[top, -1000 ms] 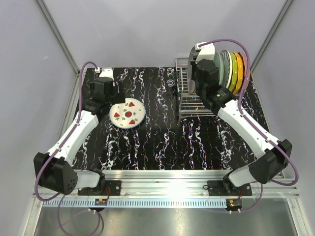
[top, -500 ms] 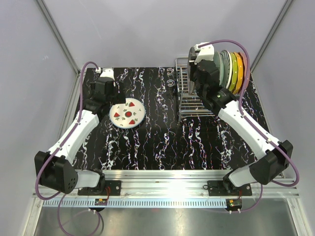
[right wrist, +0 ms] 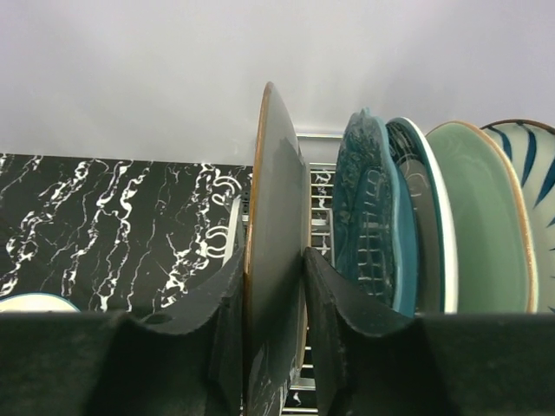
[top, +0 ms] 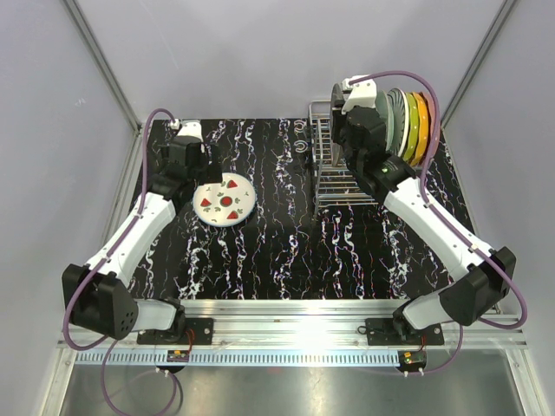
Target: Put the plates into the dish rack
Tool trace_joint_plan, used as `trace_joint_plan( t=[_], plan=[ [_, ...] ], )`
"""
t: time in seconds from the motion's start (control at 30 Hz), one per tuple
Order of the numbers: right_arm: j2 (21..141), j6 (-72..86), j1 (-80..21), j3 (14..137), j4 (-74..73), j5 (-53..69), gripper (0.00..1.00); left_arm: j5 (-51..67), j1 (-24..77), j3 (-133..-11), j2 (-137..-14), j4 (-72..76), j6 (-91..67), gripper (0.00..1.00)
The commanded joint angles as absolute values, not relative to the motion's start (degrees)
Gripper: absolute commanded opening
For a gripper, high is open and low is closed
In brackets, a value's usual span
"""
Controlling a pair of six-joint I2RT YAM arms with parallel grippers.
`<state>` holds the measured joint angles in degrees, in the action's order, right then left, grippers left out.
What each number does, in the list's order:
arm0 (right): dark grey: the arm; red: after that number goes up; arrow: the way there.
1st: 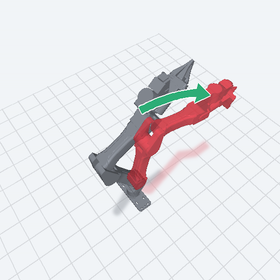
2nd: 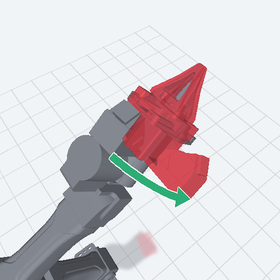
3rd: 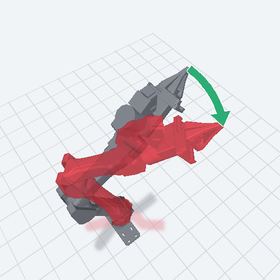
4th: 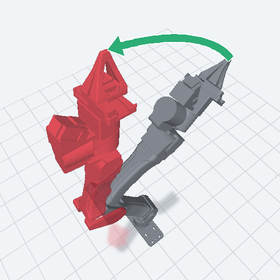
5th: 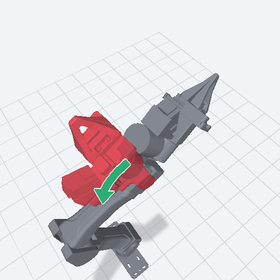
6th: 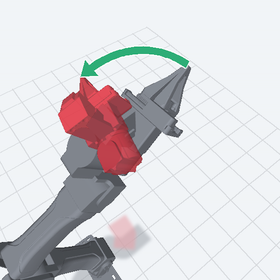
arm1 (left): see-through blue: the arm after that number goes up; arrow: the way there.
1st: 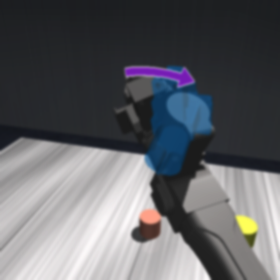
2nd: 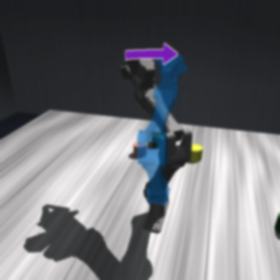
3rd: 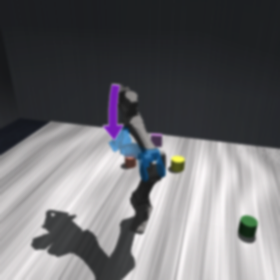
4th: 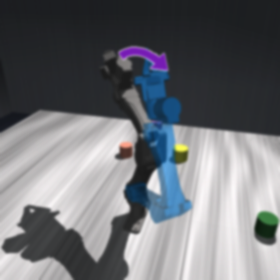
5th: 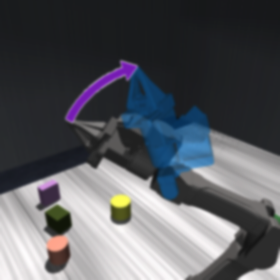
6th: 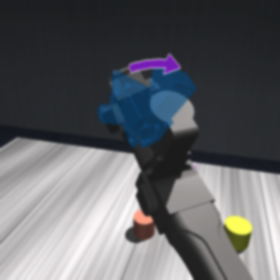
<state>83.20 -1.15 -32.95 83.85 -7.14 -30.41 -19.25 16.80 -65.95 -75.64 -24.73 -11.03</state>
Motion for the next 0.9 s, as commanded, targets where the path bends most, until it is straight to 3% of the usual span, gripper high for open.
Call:
trace_joint_plan(
  t=[0.0, 0.33, 0.87],
  plan=[
    [83.41, 2.81, -33.93, 81.48, -9.84, -26.28, 0.38, -18.28, 16.52, -66.44, -76.11, -22.67, -11.07, 0.99],
    [85.43, 3.43, -33.93, 83.84, -12.83, -30.85, 0.48, -18.02, 16.52, -66.53, -76.46, -22.76, -10.99, 0.99],
    [84.73, 0.80, -33.84, 88.50, -14.59, -31.90, 0.56, -17.84, 16.52, -66.45, -76.90, -22.85, -10.72, 0.99]
  ],
)
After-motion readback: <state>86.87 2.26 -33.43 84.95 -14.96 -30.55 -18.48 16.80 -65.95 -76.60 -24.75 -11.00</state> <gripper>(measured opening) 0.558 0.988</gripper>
